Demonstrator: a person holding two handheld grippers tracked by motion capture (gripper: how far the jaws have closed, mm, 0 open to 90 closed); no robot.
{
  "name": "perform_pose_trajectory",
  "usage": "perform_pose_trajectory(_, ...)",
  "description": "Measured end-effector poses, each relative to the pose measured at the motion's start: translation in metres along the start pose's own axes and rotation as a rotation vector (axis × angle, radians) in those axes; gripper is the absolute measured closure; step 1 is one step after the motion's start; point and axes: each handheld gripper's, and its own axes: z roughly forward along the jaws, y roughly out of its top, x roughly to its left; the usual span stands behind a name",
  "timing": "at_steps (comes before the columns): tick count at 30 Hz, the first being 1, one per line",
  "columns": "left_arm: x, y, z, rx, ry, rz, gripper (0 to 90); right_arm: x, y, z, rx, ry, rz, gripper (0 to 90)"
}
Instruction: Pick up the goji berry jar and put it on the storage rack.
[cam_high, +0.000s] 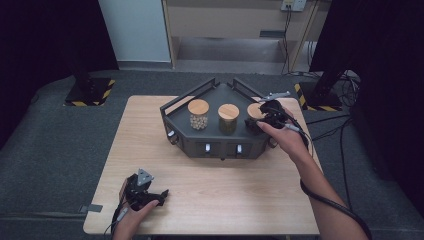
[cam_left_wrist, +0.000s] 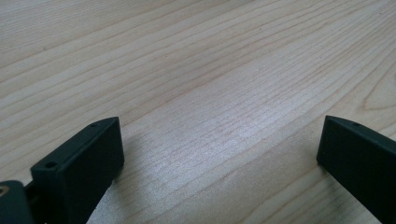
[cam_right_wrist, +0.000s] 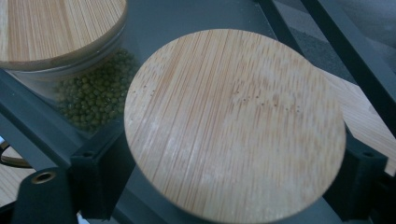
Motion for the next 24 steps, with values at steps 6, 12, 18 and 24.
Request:
perform_pose_trajectory(6,0.0,0.0,0.0,0.001,0.0,0.0,0.0,0.002,-0.003,-0.008,-0.007,-0.005,-0.012,11.0)
perform_pose_trajectory(12,0.0,0.0,0.0,0.001,0.0,0.0,0.0,0.002,-0.008,-0.019,-0.016,-0.005,-0.023,9.2)
perform_pose_trajectory(18,0.0,0.0,0.0,0.0,0.0,0.0,0.0,0.002,-0.012,-0.029,-0.027,-0.008,-0.034,8.6)
perform_pose_trajectory(24,0.0,0.0,0.0,0.0,0.0,-0.001,0.0,0.001,-0.017,-0.035,-0.031,-0.002,-0.029,8.0)
